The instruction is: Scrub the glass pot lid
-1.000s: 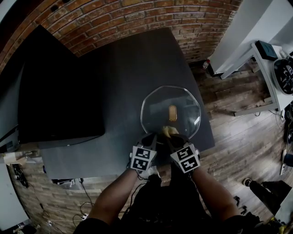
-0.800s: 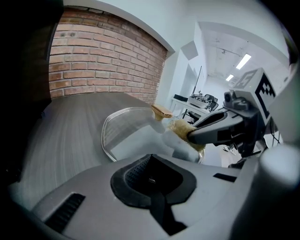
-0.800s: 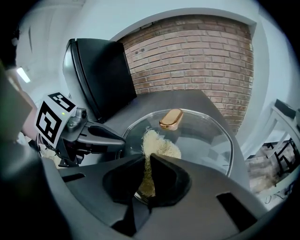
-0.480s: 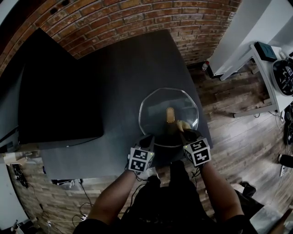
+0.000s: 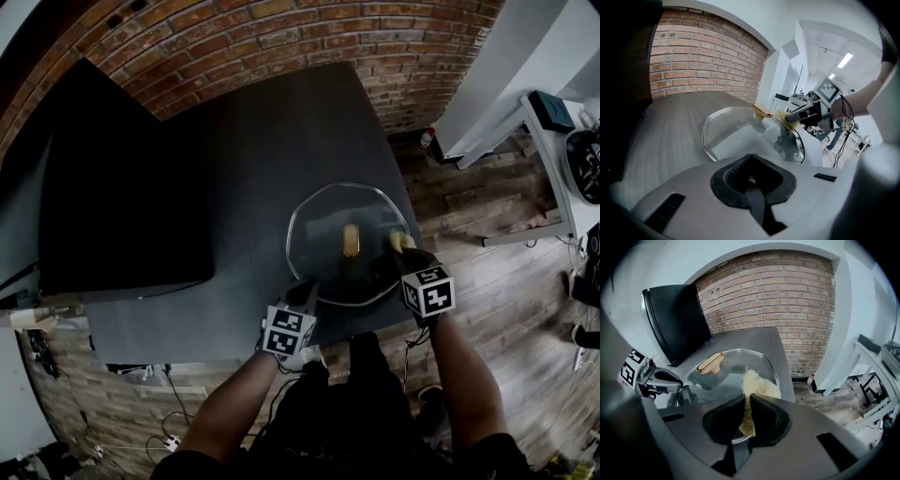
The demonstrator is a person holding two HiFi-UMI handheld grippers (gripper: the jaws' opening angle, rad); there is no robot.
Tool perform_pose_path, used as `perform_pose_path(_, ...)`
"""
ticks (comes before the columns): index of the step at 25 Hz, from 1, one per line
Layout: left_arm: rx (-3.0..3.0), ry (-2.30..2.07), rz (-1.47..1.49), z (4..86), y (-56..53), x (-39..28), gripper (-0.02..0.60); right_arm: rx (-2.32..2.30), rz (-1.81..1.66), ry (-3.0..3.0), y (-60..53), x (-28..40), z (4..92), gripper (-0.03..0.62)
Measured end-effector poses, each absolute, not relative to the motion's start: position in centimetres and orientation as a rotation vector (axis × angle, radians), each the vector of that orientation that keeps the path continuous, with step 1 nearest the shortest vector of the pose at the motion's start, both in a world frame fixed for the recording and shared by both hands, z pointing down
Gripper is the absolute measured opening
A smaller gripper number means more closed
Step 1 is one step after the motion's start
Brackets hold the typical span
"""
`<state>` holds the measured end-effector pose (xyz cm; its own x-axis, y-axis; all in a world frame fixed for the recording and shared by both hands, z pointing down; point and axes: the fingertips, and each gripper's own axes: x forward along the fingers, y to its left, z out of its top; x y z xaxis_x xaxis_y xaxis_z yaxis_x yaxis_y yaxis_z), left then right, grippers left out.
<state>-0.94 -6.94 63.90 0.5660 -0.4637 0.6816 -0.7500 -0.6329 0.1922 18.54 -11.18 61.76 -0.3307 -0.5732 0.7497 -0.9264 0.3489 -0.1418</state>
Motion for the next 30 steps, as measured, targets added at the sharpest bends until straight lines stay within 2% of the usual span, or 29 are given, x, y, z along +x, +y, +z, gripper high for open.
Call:
perform_pose_path(17, 2.311, -0.987, 0.794, 63.9, -7.0, -0.9, 0.031, 1.214, 0.658, -2.007, -17.4, 20.1, 62.4, 0.043)
perform_pose_path(30, 2.31, -0.987, 0.778, 63.9, -7.2, -1.0, 0.031, 1.143, 0.592, -2.028, -14.9, 17.5, 61.8, 0.043)
